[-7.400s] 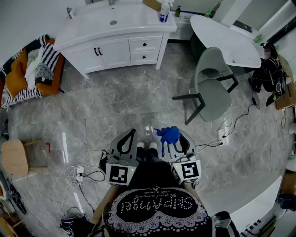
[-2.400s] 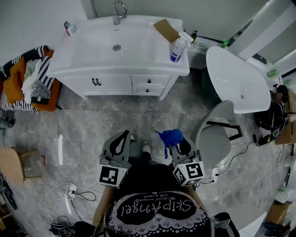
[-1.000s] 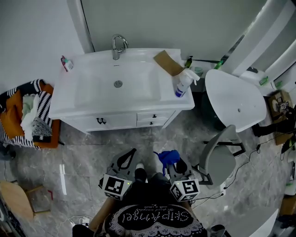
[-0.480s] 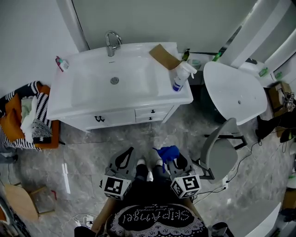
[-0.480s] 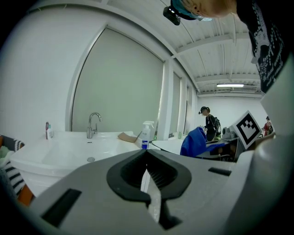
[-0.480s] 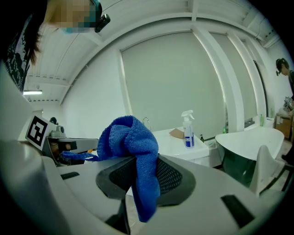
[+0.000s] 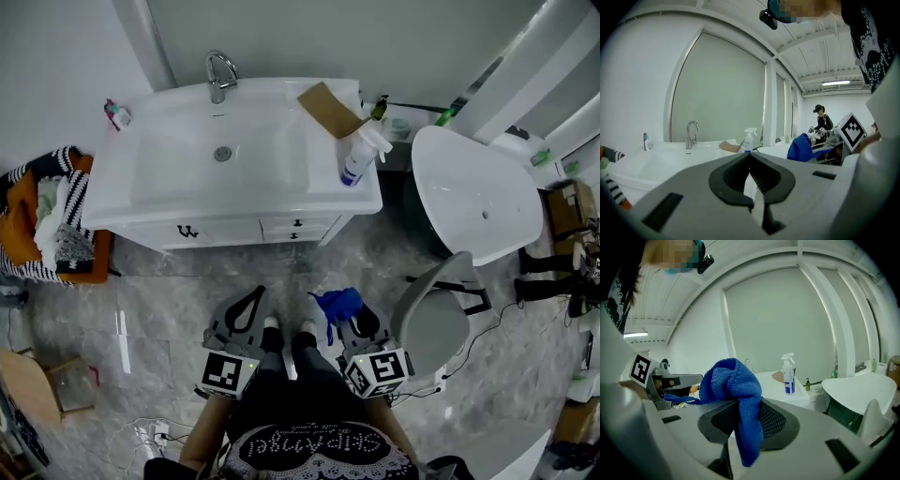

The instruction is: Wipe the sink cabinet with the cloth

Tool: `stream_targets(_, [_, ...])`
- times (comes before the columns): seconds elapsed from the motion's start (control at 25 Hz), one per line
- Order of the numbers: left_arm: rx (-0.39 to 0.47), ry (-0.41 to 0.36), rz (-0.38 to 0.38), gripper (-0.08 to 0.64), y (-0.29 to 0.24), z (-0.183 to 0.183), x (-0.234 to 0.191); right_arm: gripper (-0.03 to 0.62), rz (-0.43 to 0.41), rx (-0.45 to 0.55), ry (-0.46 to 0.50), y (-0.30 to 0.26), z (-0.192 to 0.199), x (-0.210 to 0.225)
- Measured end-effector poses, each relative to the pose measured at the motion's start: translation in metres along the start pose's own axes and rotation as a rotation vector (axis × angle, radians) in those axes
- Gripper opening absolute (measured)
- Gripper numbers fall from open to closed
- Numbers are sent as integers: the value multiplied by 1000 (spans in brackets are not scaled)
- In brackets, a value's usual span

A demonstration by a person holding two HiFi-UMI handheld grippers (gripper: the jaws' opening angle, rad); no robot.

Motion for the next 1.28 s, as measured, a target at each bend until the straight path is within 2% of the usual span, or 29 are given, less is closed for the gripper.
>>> stream_targets(0.2, [36,4,-59,3,-28,3,1,117,-27,4,57,-25,2,33])
stream_targets(0.36, [34,38,-80,3,-52,34,-6,117,-3,13,55,-55,24,47])
stream_targets(0.52, [48,66,-47,3,-74,69,-17,117,33,49,61,-81,47,46])
stream_targets(0.76, [106,91,-10,3,-108,156,-44,117,56,112,41,-147,118,51])
stream_targets(1.08, [162,52,-10,3,-157,284,-78,117,14,148,69,-256,222,73])
stream_targets(1.28, [164,36,-19,3,-185,350,-90,117,-25,97,57,-319,273,90])
Point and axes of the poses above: the fingertips, and each gripper's own axes: y backward along the fingers, x to its right, z out of its underside, the point moved 4 cm from there along y, backward along the fingers, and after that the axes turned 1 degree about -x, right-handed, at the moved point
